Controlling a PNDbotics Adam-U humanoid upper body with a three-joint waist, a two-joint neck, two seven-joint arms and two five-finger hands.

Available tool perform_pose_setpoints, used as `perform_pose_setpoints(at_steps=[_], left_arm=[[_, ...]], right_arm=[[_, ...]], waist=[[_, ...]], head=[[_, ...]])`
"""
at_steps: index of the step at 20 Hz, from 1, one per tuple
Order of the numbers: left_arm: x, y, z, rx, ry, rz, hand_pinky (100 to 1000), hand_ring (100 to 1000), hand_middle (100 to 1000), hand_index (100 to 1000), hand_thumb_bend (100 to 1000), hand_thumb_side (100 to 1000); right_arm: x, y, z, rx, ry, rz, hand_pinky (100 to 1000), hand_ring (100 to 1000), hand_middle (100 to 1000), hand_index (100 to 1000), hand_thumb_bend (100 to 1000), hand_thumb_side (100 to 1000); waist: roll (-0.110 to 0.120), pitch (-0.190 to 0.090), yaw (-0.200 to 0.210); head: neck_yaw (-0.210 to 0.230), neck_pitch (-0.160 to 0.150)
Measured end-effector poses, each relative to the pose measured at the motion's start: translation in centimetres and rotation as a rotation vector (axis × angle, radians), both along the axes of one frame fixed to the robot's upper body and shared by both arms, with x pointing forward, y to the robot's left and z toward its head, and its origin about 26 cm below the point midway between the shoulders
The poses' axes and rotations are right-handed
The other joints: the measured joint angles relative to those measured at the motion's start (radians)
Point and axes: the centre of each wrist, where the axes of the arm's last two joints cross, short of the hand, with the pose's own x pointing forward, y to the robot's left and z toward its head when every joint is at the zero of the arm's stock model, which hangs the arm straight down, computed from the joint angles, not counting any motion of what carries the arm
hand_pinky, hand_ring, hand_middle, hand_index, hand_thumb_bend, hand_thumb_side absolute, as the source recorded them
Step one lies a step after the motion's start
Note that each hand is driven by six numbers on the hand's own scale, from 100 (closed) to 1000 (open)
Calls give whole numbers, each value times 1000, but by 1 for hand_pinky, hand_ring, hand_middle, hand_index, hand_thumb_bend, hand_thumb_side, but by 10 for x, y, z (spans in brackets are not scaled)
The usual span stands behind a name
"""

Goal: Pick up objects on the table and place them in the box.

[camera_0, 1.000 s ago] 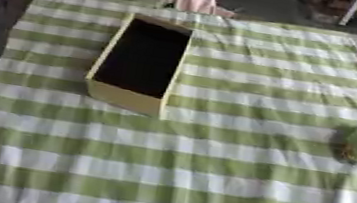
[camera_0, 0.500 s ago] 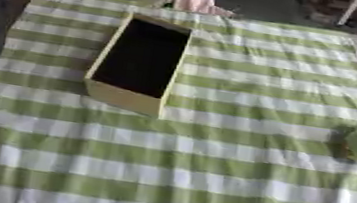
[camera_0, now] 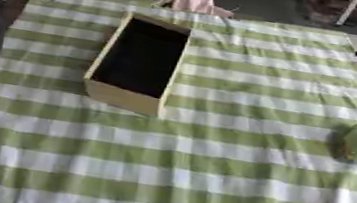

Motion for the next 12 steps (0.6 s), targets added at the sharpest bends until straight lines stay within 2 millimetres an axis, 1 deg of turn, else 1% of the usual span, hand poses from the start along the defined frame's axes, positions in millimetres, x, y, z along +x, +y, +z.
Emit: perform_pose_setpoints(at_steps=[4, 5, 6, 8, 9, 12], left_arm=[[0, 0, 0, 0, 2, -2, 512, 745, 701, 788, 102, 735], [0, 0, 0, 1, 2, -3, 512, 745, 701, 788, 101, 735], [0, 0, 0, 1, 3, -3, 512, 745, 701, 788, 101, 735], [0, 0, 0, 2, 3, -4, 512, 745, 701, 788, 101, 735], [0, 0, 0, 3, 2, -4, 512, 745, 701, 788, 101, 735], [0, 0, 0, 4, 3, -5, 512, 745, 702, 788, 102, 735]], right_arm=[[1, -9, -6, -13, 60, -12, 945, 890, 860, 918, 100, 689], [1, -10, -7, -19, 72, -14, 952, 894, 863, 921, 130, 592], [0, -12, -8, -25, 84, -17, 959, 898, 866, 926, 147, 611], [0, -16, -11, -43, 104, -29, 966, 900, 869, 939, 173, 558], [-1, -19, -13, -52, 113, -38, 971, 900, 876, 951, 184, 548], [-4, -26, -20, -79, 139, -66, 985, 907, 890, 964, 209, 586]], waist=[[1, 2, -3], [1, 2, -3], [1, 2, -3], [1, 2, -4], [1, 2, -4], [0, 2, -7]], head=[[0, 0], [0, 0], [0, 0], [1, 0], [2, 0], [5, 0]])
